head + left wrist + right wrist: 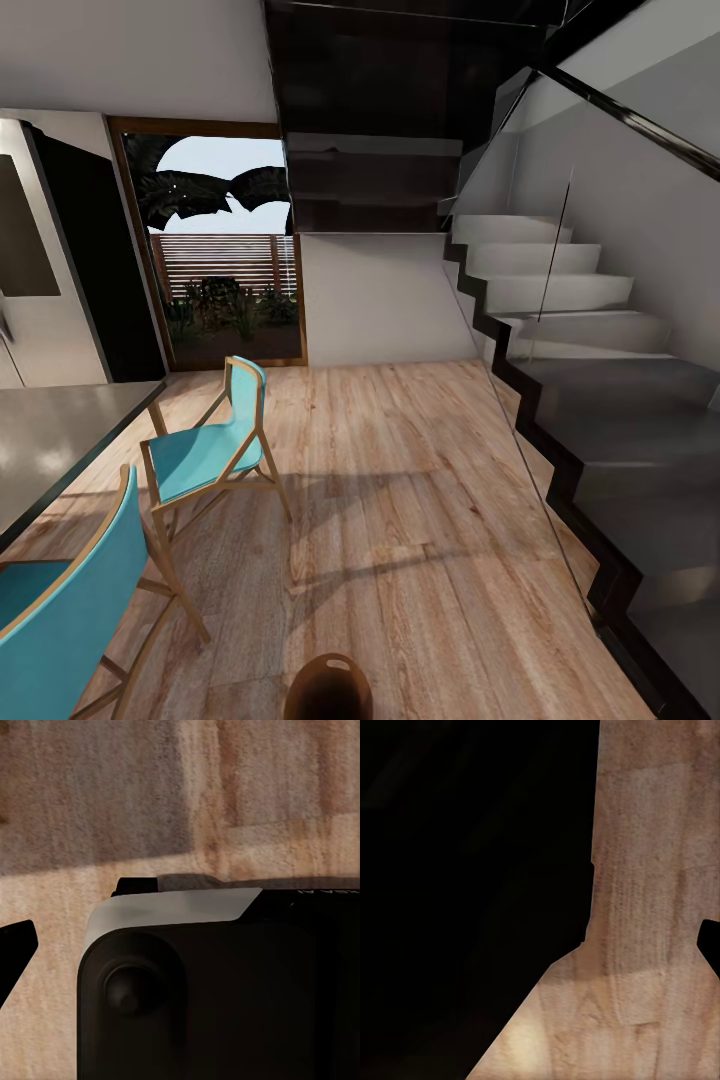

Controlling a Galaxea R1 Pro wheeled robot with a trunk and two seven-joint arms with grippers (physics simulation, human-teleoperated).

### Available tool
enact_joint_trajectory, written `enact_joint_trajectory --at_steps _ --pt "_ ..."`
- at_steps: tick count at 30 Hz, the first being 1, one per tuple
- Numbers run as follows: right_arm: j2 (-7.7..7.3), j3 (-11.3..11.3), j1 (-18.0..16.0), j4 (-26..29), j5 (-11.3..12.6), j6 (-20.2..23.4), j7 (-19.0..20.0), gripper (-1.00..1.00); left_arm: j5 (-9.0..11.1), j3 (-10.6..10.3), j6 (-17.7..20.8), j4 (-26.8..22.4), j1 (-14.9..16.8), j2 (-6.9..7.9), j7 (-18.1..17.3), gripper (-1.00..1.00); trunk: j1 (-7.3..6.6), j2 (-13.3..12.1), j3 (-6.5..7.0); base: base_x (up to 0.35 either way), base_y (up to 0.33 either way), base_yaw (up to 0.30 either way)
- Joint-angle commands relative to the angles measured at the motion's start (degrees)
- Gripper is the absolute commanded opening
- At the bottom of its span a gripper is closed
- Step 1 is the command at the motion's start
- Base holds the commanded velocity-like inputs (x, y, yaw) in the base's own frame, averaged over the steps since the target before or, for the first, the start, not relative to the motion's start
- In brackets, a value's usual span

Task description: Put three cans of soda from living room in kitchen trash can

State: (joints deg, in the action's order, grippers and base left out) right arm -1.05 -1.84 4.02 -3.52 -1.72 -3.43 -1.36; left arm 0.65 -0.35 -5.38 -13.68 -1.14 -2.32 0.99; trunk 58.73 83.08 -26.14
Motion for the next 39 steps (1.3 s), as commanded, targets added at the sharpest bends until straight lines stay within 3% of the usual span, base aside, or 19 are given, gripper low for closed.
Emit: enact_joint_trajectory --at_steps 1,39 --pt "0.0 0.0 0.0 0.0 0.0 0.0 0.0 1.0 0.0 0.0 0.0 0.0 0.0 0.0 0.0 1.0 0.0 0.0 0.0 0.0 0.0 0.0" --pt "0.0 0.0 0.0 0.0 0.0 0.0 0.0 1.0 0.0 0.0 0.0 0.0 0.0 0.0 0.0 1.0 0.0 0.0 0.0 0.0 0.0 0.0"
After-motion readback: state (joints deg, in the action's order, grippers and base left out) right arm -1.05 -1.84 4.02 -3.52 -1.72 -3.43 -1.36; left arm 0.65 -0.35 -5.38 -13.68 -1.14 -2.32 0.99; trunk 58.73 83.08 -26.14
